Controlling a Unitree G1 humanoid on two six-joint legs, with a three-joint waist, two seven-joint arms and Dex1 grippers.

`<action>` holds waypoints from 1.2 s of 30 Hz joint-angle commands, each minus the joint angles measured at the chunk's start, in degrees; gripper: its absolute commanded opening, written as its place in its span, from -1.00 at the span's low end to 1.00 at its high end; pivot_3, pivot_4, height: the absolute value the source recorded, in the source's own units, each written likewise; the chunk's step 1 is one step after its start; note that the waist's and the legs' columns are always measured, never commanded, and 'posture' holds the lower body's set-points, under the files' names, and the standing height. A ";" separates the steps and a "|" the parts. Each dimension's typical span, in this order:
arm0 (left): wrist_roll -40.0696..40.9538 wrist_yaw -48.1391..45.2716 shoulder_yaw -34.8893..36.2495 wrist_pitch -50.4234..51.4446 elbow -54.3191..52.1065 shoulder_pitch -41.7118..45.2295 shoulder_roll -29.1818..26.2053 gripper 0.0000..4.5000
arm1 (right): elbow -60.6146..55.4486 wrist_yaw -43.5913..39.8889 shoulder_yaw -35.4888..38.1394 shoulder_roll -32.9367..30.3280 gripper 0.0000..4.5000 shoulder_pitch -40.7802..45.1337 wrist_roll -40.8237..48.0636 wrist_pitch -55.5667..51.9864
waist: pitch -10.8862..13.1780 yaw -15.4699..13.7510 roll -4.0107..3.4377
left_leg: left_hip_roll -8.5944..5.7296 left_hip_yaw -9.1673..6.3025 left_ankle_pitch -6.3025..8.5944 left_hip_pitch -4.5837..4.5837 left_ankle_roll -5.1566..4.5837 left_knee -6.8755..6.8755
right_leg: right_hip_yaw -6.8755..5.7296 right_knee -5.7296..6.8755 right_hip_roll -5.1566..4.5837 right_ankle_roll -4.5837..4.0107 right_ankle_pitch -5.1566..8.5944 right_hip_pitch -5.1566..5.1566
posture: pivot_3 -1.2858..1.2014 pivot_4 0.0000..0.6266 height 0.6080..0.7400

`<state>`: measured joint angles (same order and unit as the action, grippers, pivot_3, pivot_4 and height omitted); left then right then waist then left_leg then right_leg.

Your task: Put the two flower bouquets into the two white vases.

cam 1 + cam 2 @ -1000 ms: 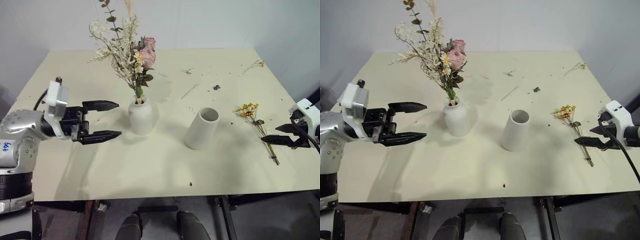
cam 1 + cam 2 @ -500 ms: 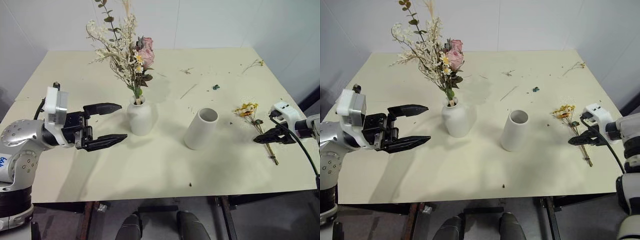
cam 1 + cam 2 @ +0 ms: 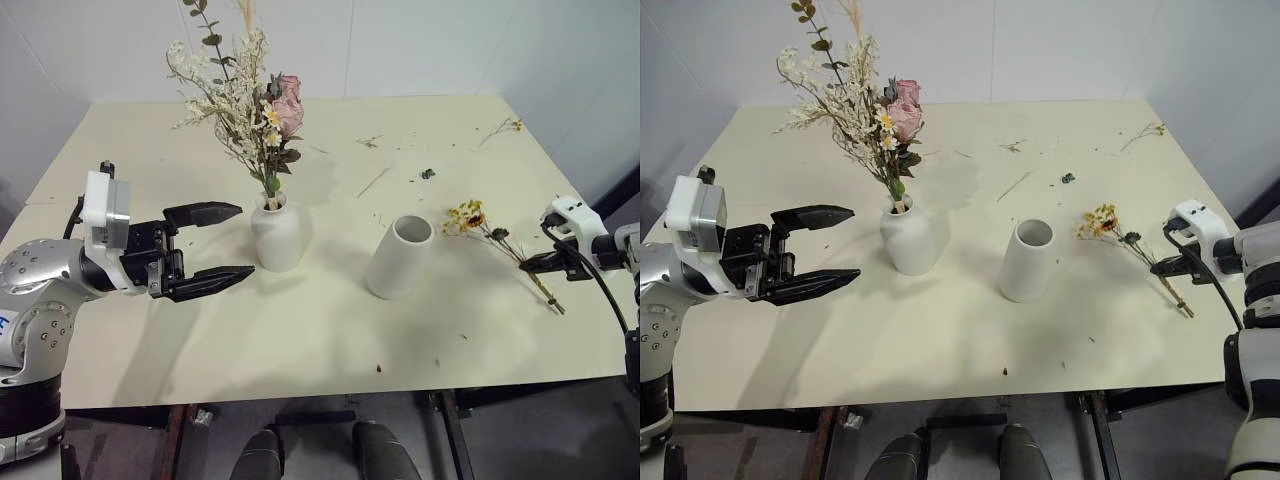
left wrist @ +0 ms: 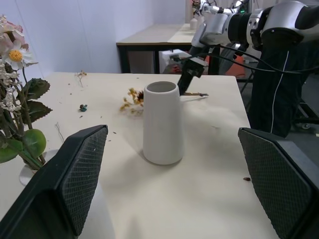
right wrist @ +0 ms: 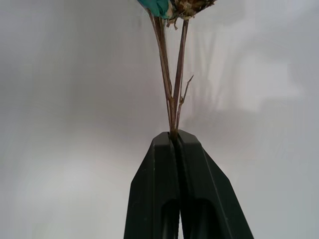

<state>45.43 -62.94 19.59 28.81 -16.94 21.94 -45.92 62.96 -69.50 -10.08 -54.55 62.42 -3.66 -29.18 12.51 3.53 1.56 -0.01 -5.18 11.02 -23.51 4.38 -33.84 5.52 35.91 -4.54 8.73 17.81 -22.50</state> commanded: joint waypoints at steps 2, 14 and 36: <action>-0.27 -1.01 -0.31 -1.57 1.50 2.10 -0.66 1.00 | -6.61 0.33 9.07 -2.30 -0.98 -0.29 6.20 5.68 | 0.01 -0.10 -0.01 | 0.00 0.00 0.00 0.00 0.00 0.00 | 0.00 0.00 0.00 0.00 0.00 0.00 | 0.03 -0.52 1.00; -2.14 -2.53 -3.00 -4.19 7.26 5.82 0.42 1.00 | -49.48 6.90 37.00 11.63 -0.98 -9.31 42.36 -7.18 | 0.01 -0.11 -0.02 | 0.04 -0.04 0.02 0.04 0.02 0.02 | 0.00 0.12 0.05 0.05 0.01 0.01 | 0.03 -0.52 1.00; -4.56 -3.01 -7.69 -4.76 12.75 13.90 4.12 1.00 | -66.62 16.37 30.67 24.33 -0.98 -26.99 51.34 -3.81 | -0.02 -0.35 0.03 | 0.03 -0.15 0.02 -0.02 -0.02 0.00 | -0.05 0.10 0.04 0.06 0.00 0.01 | 0.03 -0.52 1.00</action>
<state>40.61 -66.06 11.17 24.36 -3.60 34.57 -41.48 -3.26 -52.17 20.48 -30.50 36.03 48.39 -35.62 12.50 3.18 1.59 0.01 -5.32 11.04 -23.54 4.36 -33.83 5.47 35.99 -4.50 8.78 17.81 -22.49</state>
